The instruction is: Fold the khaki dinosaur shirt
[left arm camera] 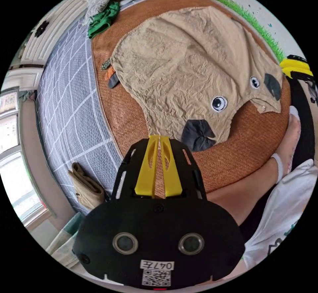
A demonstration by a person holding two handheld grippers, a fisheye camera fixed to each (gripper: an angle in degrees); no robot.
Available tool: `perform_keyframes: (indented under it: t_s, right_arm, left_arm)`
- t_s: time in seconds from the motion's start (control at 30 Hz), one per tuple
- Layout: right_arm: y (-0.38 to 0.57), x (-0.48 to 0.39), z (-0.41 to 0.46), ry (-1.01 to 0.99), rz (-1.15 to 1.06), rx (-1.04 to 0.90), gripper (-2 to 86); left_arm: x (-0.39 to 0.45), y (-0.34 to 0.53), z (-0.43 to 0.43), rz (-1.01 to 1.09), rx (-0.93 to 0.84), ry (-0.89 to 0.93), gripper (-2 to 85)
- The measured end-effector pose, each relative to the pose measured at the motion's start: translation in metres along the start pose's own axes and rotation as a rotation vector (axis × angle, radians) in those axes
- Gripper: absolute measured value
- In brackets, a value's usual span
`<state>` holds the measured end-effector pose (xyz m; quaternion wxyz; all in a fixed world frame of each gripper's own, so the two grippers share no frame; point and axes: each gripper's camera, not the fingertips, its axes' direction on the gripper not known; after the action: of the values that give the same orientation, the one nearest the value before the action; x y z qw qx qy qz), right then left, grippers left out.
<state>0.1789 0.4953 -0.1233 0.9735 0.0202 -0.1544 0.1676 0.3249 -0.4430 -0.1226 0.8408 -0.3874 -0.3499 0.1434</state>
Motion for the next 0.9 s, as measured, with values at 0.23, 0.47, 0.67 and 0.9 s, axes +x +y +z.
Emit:
perform_keyframes:
  t_s: [0.23, 0.47, 0.67, 0.9]
  right_arm:
    - [-0.007, -0.078, 0.058, 0.099, -0.022, -0.195, 0.2]
    - [-0.03, -0.152, 0.068, -0.04, -0.102, -0.316, -0.4]
    - [-0.081, -0.193, 0.048, 0.068, -0.042, -0.116, -0.4]
    - [-0.108, -0.231, 0.101, 0.208, 0.006, -0.264, 0.3]
  left_arm:
    - [0.071, -0.025, 0.008, -0.036, -0.057, -0.044, -1.0]
    - [0.143, -0.028, 0.006, -0.034, -0.095, -0.181, -1.0]
    - [0.159, -0.008, -0.008, -0.211, 0.03, -0.099, -1.0]
    - [0.231, 0.011, 0.005, -0.082, 0.113, -0.267, -1.0]
